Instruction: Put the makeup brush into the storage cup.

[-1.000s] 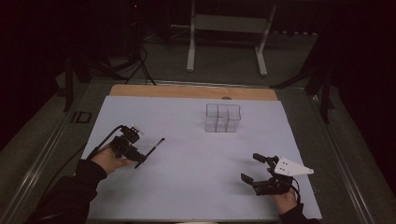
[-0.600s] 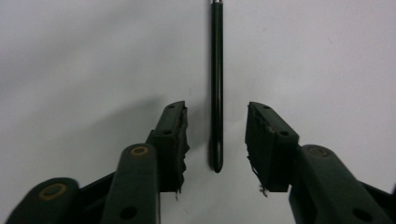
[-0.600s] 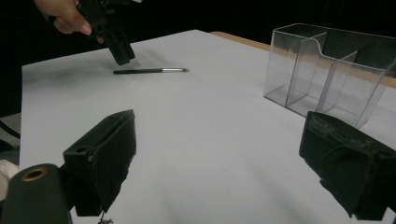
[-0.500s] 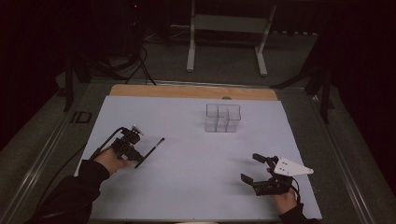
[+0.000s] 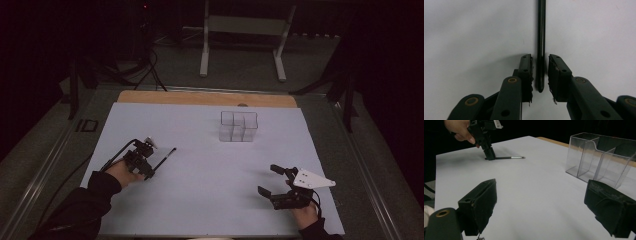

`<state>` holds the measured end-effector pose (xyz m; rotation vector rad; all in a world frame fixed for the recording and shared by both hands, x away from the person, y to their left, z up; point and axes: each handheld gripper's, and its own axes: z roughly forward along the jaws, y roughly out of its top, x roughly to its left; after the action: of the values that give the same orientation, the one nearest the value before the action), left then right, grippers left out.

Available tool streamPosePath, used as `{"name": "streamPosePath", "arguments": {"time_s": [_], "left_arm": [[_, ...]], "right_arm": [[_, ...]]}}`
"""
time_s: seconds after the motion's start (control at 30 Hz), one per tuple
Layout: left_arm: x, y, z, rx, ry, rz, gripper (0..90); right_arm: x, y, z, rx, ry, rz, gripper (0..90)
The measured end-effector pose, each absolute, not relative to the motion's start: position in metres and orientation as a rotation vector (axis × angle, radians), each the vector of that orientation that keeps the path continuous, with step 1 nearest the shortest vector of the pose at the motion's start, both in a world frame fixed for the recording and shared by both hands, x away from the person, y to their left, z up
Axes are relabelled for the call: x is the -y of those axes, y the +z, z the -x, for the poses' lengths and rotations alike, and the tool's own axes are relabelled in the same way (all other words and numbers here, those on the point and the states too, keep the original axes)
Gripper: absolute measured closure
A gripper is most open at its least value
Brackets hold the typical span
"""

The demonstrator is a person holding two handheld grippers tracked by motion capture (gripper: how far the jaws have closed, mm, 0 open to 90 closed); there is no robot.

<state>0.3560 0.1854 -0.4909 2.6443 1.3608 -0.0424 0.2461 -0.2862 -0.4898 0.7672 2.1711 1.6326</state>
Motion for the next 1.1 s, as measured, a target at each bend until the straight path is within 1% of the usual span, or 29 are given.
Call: {"name": "streamPosePath", "arguments": {"time_s": [0.2,0.27,0.37,0.47,0.63,0.67,0.87,1.1], "left_arm": [[-0.184,-0.492,-0.355,-1.314,-0.005,-2.695,84.2],[-0.184,-0.492,-0.356,-1.297,-0.013,-2.703,85.1],[-0.187,-0.492,-0.356,-1.294,-0.026,-2.68,85.4],[-0.191,-0.49,-0.355,-1.281,0.013,-2.664,85.6],[-0.195,-0.472,-0.35,-1.235,0.031,-2.595,85.6],[-0.195,-0.468,-0.348,-1.222,0.054,-2.592,85.7],[-0.196,-0.446,-0.342,-1.18,0.042,-2.49,85.6],[-0.189,-0.432,-0.332,-1.058,0.072,-2.421,85.6]], "right_arm": [[0.286,-0.49,-0.246,-2.172,1.631,-0.77,11.2],[0.286,-0.49,-0.246,-2.173,1.632,-0.769,11.2],[0.286,-0.49,-0.246,-2.174,1.632,-0.77,11.2],[0.287,-0.49,-0.246,-2.171,1.631,-0.774,11.2],[0.286,-0.49,-0.246,-2.172,1.629,-0.775,11.2],[0.286,-0.49,-0.246,-2.172,1.629,-0.774,11.2],[0.287,-0.49,-0.246,-2.171,1.627,-0.781,11.2],[0.287,-0.49,-0.247,-2.17,1.627,-0.781,11.2]]}}
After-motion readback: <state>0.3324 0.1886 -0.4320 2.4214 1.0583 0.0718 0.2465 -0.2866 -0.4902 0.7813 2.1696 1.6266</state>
